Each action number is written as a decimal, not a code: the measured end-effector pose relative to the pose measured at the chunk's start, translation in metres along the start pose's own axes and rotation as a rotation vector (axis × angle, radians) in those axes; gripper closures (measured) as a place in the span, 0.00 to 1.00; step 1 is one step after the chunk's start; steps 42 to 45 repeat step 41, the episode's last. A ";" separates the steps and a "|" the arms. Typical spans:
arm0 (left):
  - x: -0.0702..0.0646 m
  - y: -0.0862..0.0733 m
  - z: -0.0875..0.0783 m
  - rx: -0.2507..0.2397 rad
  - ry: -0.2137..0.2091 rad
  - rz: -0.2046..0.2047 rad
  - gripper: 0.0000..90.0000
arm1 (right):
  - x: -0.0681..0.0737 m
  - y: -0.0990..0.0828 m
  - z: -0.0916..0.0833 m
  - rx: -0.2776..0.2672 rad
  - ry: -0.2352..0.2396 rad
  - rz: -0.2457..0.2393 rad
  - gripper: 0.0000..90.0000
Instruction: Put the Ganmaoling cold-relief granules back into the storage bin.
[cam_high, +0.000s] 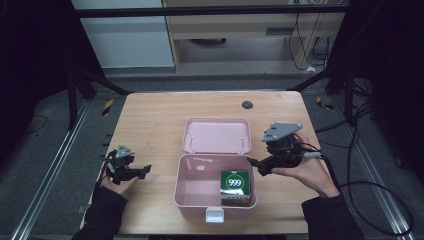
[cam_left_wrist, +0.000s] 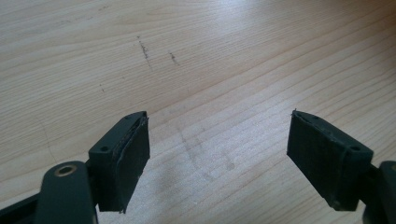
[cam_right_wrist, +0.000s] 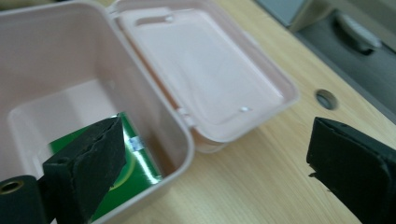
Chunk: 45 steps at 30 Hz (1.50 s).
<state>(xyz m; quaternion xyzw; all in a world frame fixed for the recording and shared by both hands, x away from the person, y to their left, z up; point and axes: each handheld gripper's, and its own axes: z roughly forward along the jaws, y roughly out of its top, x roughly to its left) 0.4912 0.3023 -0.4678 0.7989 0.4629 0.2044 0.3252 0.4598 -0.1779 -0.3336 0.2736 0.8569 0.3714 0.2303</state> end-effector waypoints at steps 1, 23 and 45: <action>0.000 0.000 0.000 0.000 0.000 0.000 0.23 | -0.003 -0.004 -0.002 -0.017 -0.017 0.024 0.05; 0.000 0.000 -0.001 0.000 0.003 0.003 0.23 | -0.037 -0.106 0.013 -0.072 -0.239 0.369 0.06; 0.002 -0.003 0.002 0.000 0.024 -0.003 0.23 | -0.053 -0.160 0.032 0.013 -0.359 0.489 0.05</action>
